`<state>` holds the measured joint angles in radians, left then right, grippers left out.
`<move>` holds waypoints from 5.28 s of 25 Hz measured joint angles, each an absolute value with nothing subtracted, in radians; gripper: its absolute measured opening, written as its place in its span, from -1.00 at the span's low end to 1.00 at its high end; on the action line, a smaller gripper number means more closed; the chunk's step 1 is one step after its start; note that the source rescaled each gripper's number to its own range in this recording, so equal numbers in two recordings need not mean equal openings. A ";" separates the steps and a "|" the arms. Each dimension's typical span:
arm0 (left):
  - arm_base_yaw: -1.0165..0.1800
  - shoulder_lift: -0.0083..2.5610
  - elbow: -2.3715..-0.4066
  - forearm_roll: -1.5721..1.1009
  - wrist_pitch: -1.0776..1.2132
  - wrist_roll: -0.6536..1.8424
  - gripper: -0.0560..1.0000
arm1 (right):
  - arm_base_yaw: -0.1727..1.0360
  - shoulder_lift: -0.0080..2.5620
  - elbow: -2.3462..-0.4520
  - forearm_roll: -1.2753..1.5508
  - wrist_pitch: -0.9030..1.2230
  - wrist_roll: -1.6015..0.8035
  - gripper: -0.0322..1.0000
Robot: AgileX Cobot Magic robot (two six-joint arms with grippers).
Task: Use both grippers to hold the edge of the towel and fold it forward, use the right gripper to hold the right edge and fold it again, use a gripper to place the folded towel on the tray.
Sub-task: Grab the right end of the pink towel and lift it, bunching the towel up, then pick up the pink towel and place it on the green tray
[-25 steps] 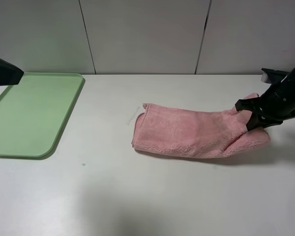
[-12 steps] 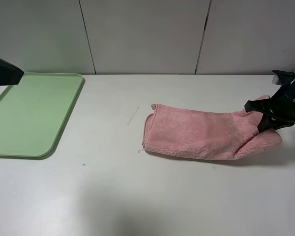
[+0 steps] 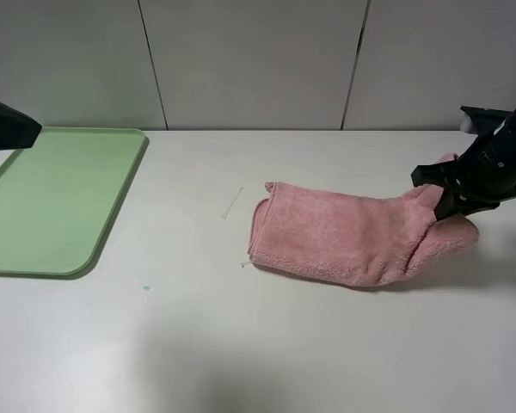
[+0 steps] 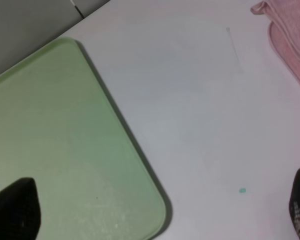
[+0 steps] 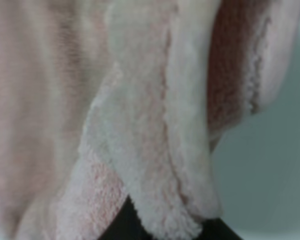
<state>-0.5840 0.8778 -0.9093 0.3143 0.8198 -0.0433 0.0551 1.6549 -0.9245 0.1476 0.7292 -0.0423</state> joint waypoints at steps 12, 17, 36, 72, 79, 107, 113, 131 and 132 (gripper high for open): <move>-0.584 0.878 -0.909 0.314 0.820 -0.043 1.00 | 0.207 1.613 -0.925 0.269 0.712 -0.017 -0.79; -0.584 0.878 -0.909 0.314 0.820 -0.043 1.00 | 0.264 1.611 -0.925 0.325 0.687 -0.012 -0.79; -0.584 0.878 -0.909 0.314 0.820 -0.043 1.00 | 0.460 1.611 -0.925 0.318 0.524 0.135 -0.79; -0.584 0.878 -0.909 0.315 0.821 -0.044 1.00 | 0.583 1.860 -1.023 0.246 0.392 0.224 -0.71; -0.584 0.878 -0.909 0.315 0.821 -0.044 1.00 | 0.593 1.860 -1.023 0.249 0.339 0.167 0.85; -0.584 0.878 -0.909 0.315 0.821 -0.044 1.00 | 0.740 1.814 -1.023 0.329 0.303 0.156 1.00; -0.584 0.878 -0.909 0.315 0.821 -0.044 1.00 | 0.774 1.759 -1.023 0.347 0.332 0.156 1.00; -0.584 0.878 -0.909 0.315 0.821 -0.044 1.00 | 0.768 1.489 -1.023 0.062 0.728 0.190 1.00; -0.584 0.878 -0.909 0.315 0.821 -0.044 1.00 | 0.760 1.478 -1.023 0.030 0.765 0.197 1.00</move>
